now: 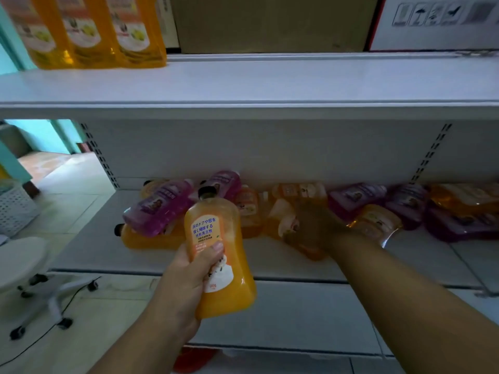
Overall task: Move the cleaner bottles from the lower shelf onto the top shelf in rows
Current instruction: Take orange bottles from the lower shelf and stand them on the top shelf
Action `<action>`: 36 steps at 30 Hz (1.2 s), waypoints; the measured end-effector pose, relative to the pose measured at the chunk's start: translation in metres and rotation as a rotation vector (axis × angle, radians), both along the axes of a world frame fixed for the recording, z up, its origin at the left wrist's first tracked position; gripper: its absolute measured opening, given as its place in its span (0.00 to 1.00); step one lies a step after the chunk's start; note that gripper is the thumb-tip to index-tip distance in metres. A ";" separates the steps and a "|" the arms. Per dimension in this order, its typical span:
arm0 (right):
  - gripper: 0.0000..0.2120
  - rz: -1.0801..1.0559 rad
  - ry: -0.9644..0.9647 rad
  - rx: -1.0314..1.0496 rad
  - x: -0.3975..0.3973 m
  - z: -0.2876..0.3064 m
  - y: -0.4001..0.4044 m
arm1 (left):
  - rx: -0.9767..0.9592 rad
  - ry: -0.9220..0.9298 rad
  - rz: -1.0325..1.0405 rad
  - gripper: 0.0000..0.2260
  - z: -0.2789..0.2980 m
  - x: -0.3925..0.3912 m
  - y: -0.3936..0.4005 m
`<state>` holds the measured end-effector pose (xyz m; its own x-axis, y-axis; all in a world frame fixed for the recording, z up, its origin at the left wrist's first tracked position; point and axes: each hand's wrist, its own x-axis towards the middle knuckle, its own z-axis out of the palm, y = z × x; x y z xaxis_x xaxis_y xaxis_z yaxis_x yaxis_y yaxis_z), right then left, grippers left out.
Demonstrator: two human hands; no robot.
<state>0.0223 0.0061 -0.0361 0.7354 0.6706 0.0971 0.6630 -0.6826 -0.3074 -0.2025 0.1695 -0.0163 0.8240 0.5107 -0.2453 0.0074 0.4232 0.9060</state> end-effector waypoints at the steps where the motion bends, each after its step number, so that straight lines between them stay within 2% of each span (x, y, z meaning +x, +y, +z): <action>1: 0.36 -0.029 -0.023 0.021 -0.006 0.005 0.000 | 0.003 0.001 -0.022 0.25 -0.003 -0.002 0.004; 2: 0.35 -0.087 0.031 0.047 -0.012 0.012 -0.002 | 0.010 0.003 -0.047 0.26 -0.005 -0.003 0.006; 5: 0.45 -0.328 0.281 0.234 -0.029 0.025 -0.005 | 0.024 0.003 -0.133 0.29 -0.008 -0.008 0.011; 8: 0.39 -0.413 0.238 0.561 -0.051 0.035 -0.014 | 0.023 -0.015 -0.185 0.26 -0.006 -0.013 0.011; 11: 0.33 -0.479 0.327 0.823 -0.076 0.045 -0.025 | 0.041 -0.036 -0.223 0.27 -0.002 -0.021 0.008; 14: 0.35 -0.567 0.534 1.058 -0.094 0.046 -0.038 | 0.080 -0.089 -0.238 0.24 0.010 -0.026 0.002; 18: 0.25 -0.568 0.795 1.379 -0.118 0.052 -0.072 | 0.200 -0.180 -0.235 0.29 0.033 -0.031 -0.013; 22: 0.24 -0.549 1.067 1.711 -0.140 0.067 -0.129 | 0.257 -0.248 -0.236 0.27 0.053 -0.031 -0.050; 25: 0.22 -0.625 1.084 1.870 -0.159 0.082 -0.186 | 0.250 -0.292 -0.282 0.26 0.060 -0.025 -0.104; 31: 0.17 -0.653 0.894 2.109 -0.188 0.111 -0.344 | 0.226 -0.327 -0.429 0.34 0.074 0.001 -0.261; 36: 0.23 -0.584 0.786 2.091 -0.200 0.136 -0.466 | 0.292 -0.388 -0.577 0.33 0.108 0.041 -0.384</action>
